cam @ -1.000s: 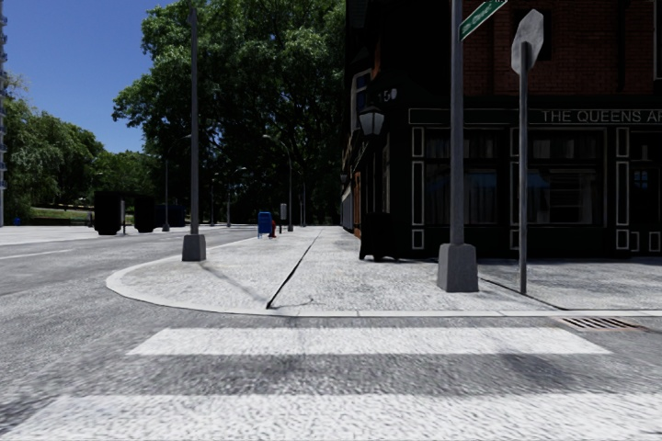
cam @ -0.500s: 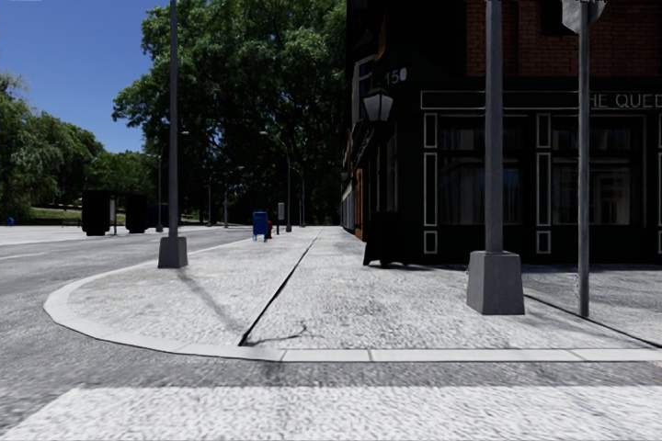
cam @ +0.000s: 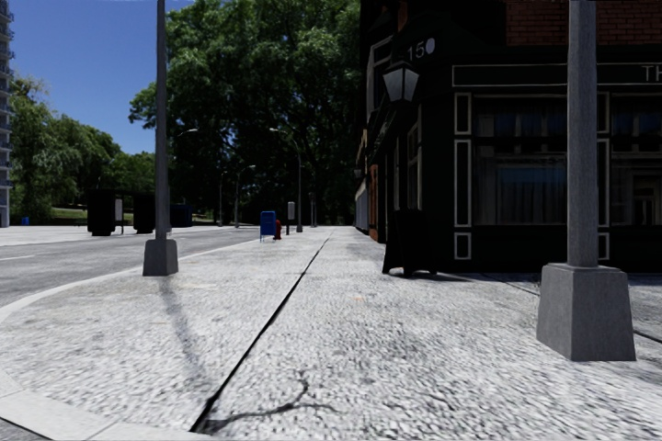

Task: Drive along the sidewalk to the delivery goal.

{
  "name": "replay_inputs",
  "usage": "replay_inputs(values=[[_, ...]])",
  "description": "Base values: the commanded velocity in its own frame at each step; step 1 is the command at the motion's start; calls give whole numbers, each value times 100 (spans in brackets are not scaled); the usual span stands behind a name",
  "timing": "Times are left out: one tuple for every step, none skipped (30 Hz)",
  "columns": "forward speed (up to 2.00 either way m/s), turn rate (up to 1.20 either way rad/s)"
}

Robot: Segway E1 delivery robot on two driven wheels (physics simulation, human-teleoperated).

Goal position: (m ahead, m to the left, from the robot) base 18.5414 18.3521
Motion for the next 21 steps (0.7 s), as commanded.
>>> replay_inputs(values=[[182, 0], [182, 0], [182, 0], [182, 0], [182, 0], [182, 0], [182, 0], [182, 0], [182, 0], [182, 0], [182, 0], [182, 0], [182, 0], [182, 0], [182, 0], [182, 0], [182, 0], [182, 0], [182, 0], [182, 0], [182, 0]])
